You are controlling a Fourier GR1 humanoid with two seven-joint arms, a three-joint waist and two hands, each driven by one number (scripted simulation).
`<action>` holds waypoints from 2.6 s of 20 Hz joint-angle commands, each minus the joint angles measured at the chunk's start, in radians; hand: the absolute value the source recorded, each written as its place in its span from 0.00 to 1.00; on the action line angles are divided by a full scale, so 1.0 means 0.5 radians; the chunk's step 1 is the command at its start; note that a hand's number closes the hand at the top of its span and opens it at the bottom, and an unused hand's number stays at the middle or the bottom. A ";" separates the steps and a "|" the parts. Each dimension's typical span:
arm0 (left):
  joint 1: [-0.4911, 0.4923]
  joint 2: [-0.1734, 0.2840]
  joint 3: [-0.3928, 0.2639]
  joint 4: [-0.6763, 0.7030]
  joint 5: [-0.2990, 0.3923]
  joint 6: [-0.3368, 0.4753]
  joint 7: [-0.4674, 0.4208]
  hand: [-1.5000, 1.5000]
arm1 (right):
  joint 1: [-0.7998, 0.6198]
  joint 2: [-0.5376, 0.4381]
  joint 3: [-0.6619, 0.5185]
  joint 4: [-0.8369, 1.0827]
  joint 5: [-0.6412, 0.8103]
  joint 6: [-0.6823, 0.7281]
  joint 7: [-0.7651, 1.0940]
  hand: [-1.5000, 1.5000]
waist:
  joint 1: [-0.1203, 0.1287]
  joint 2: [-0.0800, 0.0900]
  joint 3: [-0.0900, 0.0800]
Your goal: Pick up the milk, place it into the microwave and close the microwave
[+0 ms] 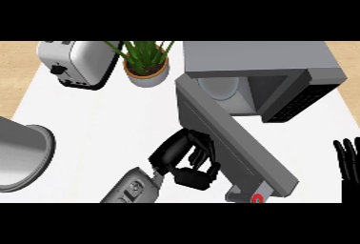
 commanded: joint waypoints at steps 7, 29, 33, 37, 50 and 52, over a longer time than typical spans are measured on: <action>-0.524 -0.011 -0.623 0.523 0.590 0.412 0.203 0.00 | -0.017 -0.144 0.021 -0.351 -0.176 0.183 0.267 0.00 | -0.146 0.024 -0.003; -1.184 -0.012 -0.472 0.792 1.383 0.784 -0.252 1.00 | -0.351 -0.350 0.099 -0.644 -0.386 0.372 0.537 0.00 | -0.570 0.132 -0.005; -1.299 -0.011 -0.462 0.901 1.430 0.824 -0.244 1.00 | -0.380 -0.401 0.070 -0.673 -0.444 0.399 0.582 0.00 | -0.637 0.145 0.000; -1.383 -0.010 -0.437 0.983 1.495 0.868 -0.245 1.00 | -0.410 -0.425 0.059 -0.694 -0.497 0.408 0.621 0.00 | -0.686 0.155 0.001; -1.419 -0.007 -0.482 1.002 1.603 1.035 -0.304 1.00 | -0.522 -0.568 -0.051 -0.709 -0.631 0.425 0.748 0.00 | -0.772 0.175 0.000; -1.417 -0.007 -0.486 0.998 1.621 1.059 -0.308 1.00 | -0.533 -0.593 -0.079 -0.703 -0.644 0.422 0.765 0.00 | -0.789 0.176 0.000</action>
